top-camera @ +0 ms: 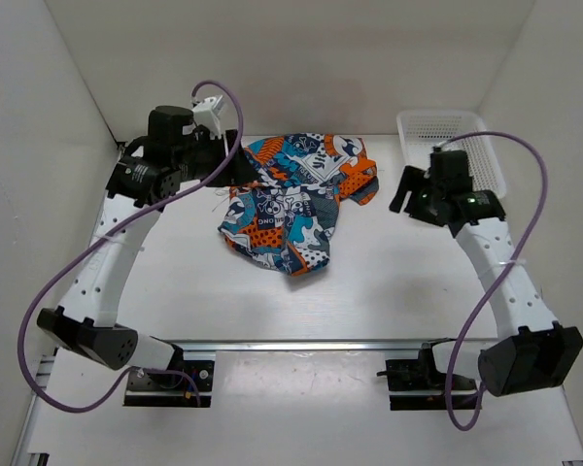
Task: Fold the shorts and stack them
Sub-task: Flatten the shorts out
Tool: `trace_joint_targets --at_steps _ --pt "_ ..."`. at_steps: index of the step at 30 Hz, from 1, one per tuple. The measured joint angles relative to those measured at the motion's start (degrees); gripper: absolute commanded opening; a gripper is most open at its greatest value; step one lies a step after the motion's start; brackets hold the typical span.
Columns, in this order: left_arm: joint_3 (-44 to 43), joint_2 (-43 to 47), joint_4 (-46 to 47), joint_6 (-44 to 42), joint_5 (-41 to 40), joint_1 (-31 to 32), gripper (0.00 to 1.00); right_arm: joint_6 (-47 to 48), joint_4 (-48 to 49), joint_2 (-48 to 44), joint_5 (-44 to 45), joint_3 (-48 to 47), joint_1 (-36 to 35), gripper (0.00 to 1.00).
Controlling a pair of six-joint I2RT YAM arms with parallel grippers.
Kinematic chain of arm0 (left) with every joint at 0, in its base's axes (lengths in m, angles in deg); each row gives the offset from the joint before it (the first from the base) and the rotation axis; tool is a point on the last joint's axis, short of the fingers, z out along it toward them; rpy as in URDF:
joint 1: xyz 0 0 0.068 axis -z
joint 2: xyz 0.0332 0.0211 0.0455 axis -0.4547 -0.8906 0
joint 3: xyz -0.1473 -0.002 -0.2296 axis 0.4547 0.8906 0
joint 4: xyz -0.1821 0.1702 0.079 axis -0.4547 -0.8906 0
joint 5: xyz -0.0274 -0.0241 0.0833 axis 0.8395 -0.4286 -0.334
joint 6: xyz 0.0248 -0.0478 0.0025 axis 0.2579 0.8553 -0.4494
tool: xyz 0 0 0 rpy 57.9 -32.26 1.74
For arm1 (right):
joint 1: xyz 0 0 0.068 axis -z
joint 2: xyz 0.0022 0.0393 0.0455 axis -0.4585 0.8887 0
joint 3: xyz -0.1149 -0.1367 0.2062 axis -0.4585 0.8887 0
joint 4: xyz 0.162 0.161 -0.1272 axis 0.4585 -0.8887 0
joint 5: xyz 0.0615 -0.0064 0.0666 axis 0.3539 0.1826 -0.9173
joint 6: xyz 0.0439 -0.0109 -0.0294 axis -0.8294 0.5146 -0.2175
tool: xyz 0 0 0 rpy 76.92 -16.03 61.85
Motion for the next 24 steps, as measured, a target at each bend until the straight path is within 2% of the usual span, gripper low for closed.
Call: trace_joint_targets --at_steps 1,2,3,5,6,7,10,13,16,21,23,24 --pt "1.18 0.9 0.22 0.11 -0.76 -0.35 0.45 -0.15 0.26 0.42 0.09 1.18 -1.9 0.78" --pt "2.62 1.22 0.55 0.55 -1.38 -1.11 0.21 -0.42 0.39 0.94 0.33 2.19 -4.2 0.78" --pt "4.68 1.27 1.07 0.66 -1.86 -1.92 0.15 -0.74 0.37 1.81 0.48 3.1 -7.5 0.78" --pt "8.92 -0.48 1.86 2.05 -2.71 -4.55 0.17 -1.57 0.42 4.15 1.42 3.61 -14.84 0.8" --pt "11.23 -1.86 2.32 2.62 -2.84 -6.01 0.32 -1.95 0.61 5.55 1.86 3.61 -18.78 0.8" --pt "13.94 -4.0 2.67 3.23 -3.08 -7.78 0.42 -2.29 0.66 6.99 3.08 3.45 -23.08 0.81" --pt "23.34 -11.06 4.46 5.92 -3.58 -12.26 1.0 -3.3 -0.02 12.28 7.67 1.86 -34.56 0.81" --pt "29.7 -16.0 4.35 8.17 -3.69 -14.58 1.0 -3.8 -0.76 18.91 12.17 -1.55 -43.23 0.83" --pt "31.06 -17.97 4.63 9.22 -3.45 -14.67 1.0 -3.08 -1.49 25.46 15.74 -5.05 -48.15 0.84" --pt "29.22 -21.33 6.91 9.92 -3.56 -14.36 1.0 -0.87 -2.49 35.82 20.2 -10.71 -51.8 0.85" --pt "28.06 -23.32 7.43 10.21 -3.65 -14.36 0.99 0.15 -2.6 38.6 20.96 -12.13 -52.17 0.84" --pt "27.5 -24.28 7.67 10.38 -3.67 -14.36 0.97 0.5 -2.56 39.87 21.16 -12.76 -52.24 0.79"
